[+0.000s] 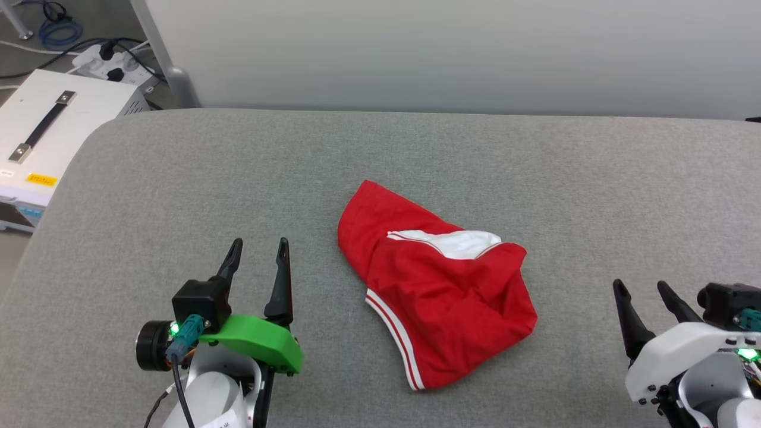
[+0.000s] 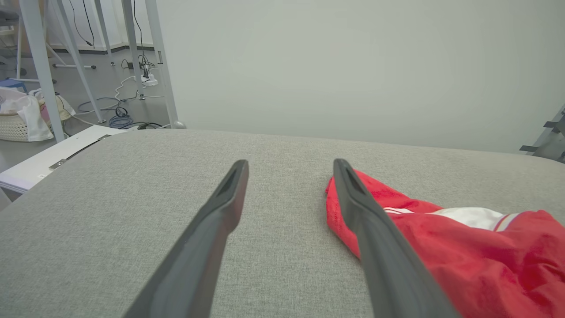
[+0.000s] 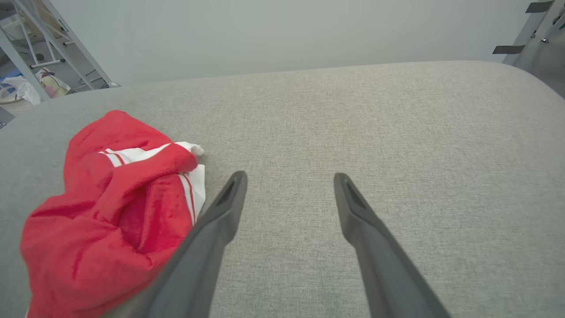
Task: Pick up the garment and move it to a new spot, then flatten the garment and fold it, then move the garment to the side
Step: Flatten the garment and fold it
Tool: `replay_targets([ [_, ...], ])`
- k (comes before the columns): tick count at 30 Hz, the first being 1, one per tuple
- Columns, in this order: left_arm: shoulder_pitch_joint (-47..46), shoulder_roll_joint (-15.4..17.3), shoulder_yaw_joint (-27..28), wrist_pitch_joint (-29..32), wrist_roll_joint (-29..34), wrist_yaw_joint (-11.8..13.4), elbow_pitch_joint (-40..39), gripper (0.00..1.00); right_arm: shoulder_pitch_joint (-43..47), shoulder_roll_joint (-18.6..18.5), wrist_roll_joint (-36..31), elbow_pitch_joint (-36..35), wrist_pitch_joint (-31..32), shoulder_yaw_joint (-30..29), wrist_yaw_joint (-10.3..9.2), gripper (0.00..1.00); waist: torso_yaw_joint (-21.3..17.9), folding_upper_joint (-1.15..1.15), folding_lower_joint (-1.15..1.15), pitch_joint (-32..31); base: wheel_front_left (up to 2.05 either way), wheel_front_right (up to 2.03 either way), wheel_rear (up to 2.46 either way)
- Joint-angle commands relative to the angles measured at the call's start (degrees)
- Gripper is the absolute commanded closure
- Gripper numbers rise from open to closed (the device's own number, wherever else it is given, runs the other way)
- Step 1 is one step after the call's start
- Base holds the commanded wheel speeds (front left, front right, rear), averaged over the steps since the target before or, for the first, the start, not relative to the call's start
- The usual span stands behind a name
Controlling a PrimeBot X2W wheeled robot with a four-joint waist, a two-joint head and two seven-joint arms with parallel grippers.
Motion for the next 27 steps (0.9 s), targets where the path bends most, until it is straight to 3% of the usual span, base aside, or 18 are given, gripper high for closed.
replay_targets([
  [1, -0.57, -0.38, -0.17, -0.19, 0.57, 0.22, -0.16, 0.00, -2.25, -1.55, 0.97, 0.92, 2.41, 0.47, 0.02, 0.00, 1.23, 0.00, 0.00, 0.97, 0.00, 0.00, 0.00],
  [8, -2.18, -2.34, -0.92, -0.79, 0.53, -0.16, 0.63, 0.00, -9.67, -9.38, 9.68, 4.05, 17.10, 8.81, 0.02, 0.00, 5.21, 0.00, 0.00, 3.10, 0.00, 0.00, 0.00],
  [13, -3.18, -3.42, -1.27, -1.14, 0.71, -0.87, 1.53, 0.00, -15.35, -15.06, 14.67, 3.81, 22.53, 16.71, 0.02, 0.00, 7.61, 0.00, 0.00, 4.71, 0.00, 0.00, 0.00],
  [19, -4.31, -4.44, -1.09, -1.34, 0.98, -1.48, 2.47, 0.00, -20.88, -19.10, 19.12, 6.57, 27.02, 24.92, 0.02, 0.00, 9.28, 0.00, 0.00, 6.22, 0.00, 0.00, 0.00],
  [24, -5.06, -5.13, -1.00, -1.40, 1.30, -2.07, 3.29, 0.00, -22.48, -20.26, 23.48, 11.89, 30.94, 30.14, 0.02, 0.00, 10.05, 0.00, 0.00, 6.78, 0.00, 0.00, 0.00],
  [25, -5.14, -5.22, -0.98, -1.41, 1.39, -2.21, 3.43, 0.00, -22.55, -20.60, 23.93, 12.41, 31.34, 31.16, 0.02, 0.56, 10.15, 0.00, 0.00, 6.75, 0.00, 0.00, 0.00],
  [26, -5.15, -5.29, -0.92, -1.41, 1.46, -2.28, 3.50, 0.00, -22.54, -20.63, 24.58, 12.65, 31.28, 31.62, 0.02, 0.91, 10.16, 0.00, 0.00, 6.74, 0.00, 0.00, 0.00],
  [27, -5.10, -5.34, -0.80, -1.42, 1.54, -2.34, 3.52, 0.00, -22.60, -20.58, 25.37, 12.86, 30.86, 31.81, 0.02, 1.00, 10.09, 0.00, 0.00, 6.76, 0.00, 0.00, 0.00],
])
